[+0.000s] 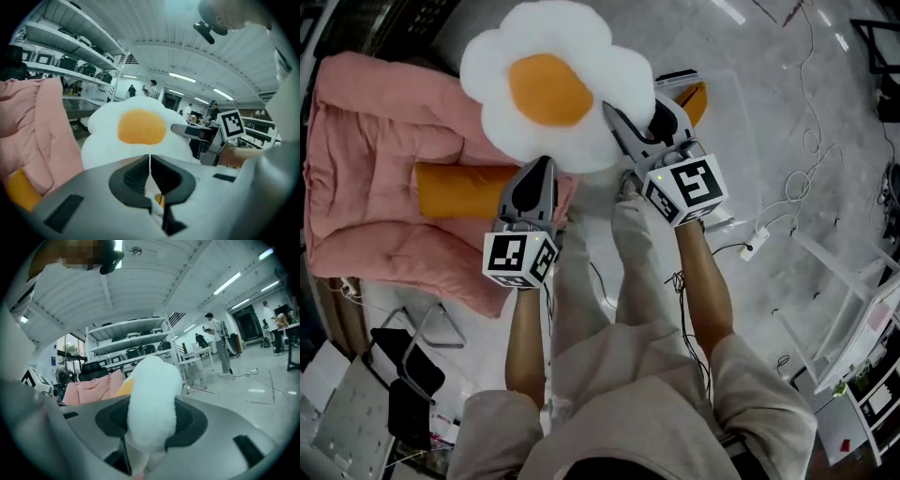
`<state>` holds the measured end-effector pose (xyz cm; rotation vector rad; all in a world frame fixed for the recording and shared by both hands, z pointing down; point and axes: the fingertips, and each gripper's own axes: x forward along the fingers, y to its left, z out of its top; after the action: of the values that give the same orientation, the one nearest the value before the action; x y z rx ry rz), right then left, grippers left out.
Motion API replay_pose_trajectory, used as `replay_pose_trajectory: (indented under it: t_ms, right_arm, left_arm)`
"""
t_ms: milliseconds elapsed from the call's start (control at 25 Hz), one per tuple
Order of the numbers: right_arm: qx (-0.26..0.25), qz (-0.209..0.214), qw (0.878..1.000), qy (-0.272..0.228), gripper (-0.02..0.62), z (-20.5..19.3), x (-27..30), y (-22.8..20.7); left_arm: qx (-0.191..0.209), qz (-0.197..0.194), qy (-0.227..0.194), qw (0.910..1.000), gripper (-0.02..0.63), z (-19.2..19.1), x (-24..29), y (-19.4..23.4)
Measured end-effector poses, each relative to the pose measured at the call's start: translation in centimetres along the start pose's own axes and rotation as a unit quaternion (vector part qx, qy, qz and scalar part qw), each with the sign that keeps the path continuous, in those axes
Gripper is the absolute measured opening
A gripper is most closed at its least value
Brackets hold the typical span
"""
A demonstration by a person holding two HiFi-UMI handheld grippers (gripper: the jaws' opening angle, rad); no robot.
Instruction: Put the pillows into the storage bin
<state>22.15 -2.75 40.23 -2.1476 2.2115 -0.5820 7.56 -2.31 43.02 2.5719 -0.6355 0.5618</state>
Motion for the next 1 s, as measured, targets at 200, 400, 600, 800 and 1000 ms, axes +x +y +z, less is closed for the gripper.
replay_pose_trajectory:
  t_ms: [200,400,600,800,1000]
  right_arm:
    - [0.014,-0.086,0.996,0.006,0.193,-1.3,-7.7,-11.2]
    - [0.048,-0.191,0.980,0.027,0.193,-6.0,-16.9,-20.4]
    - [0.075,-0.258,0.960,0.082,0.193,-14.0,-23.9,-27.1]
    - [0.115,-0.307,0.931,0.160,0.195,-24.2,-29.6,-30.5]
    - [0.172,-0.330,0.896,0.241,0.196,-34.8,-32.2,-30.9]
  left_arm:
    - [0.025,-0.059,0.026,0.9976,0.017,-0.6,7.0,-8.7]
    - [0.057,-0.134,0.071,0.9868,0.015,-3.1,12.9,-16.8]
    - [0.074,-0.176,0.110,0.9754,0.015,-7.2,17.8,-22.7]
    - [0.090,-0.208,0.138,0.9643,0.015,-10.4,20.6,-26.9]
    - [0.100,-0.221,0.159,0.9571,0.015,-12.4,21.6,-27.9]
